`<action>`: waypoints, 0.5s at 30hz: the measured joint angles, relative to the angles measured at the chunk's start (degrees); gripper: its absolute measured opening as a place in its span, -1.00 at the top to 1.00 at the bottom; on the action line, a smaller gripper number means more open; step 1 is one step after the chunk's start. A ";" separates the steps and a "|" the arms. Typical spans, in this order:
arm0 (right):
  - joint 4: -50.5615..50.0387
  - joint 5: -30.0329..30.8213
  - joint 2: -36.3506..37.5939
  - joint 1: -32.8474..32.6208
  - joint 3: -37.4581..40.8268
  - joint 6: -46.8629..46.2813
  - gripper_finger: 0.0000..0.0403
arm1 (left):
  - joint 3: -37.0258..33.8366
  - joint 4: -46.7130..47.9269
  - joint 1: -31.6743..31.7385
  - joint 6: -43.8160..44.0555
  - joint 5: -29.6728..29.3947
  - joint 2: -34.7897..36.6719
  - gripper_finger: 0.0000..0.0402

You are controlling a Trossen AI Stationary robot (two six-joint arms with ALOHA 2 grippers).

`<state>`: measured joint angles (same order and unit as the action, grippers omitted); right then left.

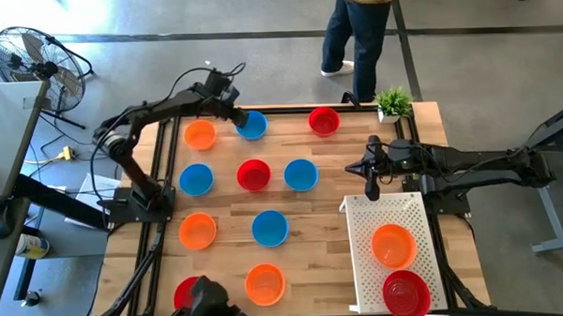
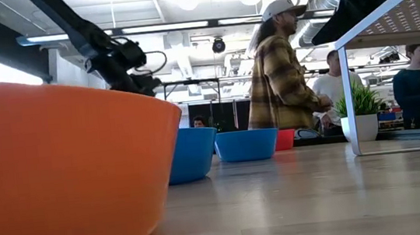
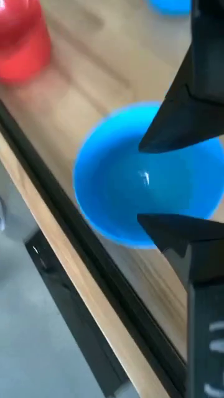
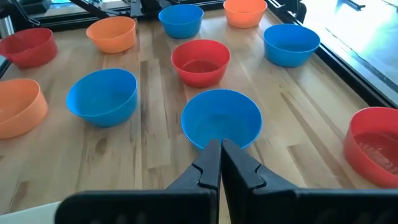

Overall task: Pick & Place Mini bowls
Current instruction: Put the blue bowl on the shelf

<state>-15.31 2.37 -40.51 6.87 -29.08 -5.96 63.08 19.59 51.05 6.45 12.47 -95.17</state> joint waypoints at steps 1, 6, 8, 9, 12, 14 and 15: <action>0.00 0.00 0.00 0.00 0.00 0.02 0.99 | 0.73 1.24 -0.01 -0.01 -1.37 -0.86 0.15; 0.00 -0.02 0.00 0.00 0.00 0.27 1.00 | 2.08 3.02 0.00 -0.01 -4.36 -3.49 0.21; -0.05 -0.04 0.00 0.00 0.00 0.56 0.99 | 2.02 3.61 0.00 -0.01 -3.67 -4.47 0.26; -0.05 -0.04 0.00 0.00 0.00 0.67 0.99 | 2.00 3.93 0.00 -0.01 -3.71 -4.75 0.29; -0.02 -0.06 0.00 0.00 0.00 1.04 0.99 | 2.02 4.22 -0.02 -0.22 -4.53 -5.45 0.36; -0.05 -0.04 0.00 0.00 0.00 1.09 1.00 | 1.99 4.10 -0.04 -0.21 -4.83 -6.14 0.41; -0.05 -0.07 0.00 0.00 -0.02 1.09 1.00 | 1.98 3.91 -0.02 -0.21 -4.78 -6.34 0.44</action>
<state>-15.35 2.31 -40.51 6.87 -29.10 -4.86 65.06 23.50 51.03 6.24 7.69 -101.52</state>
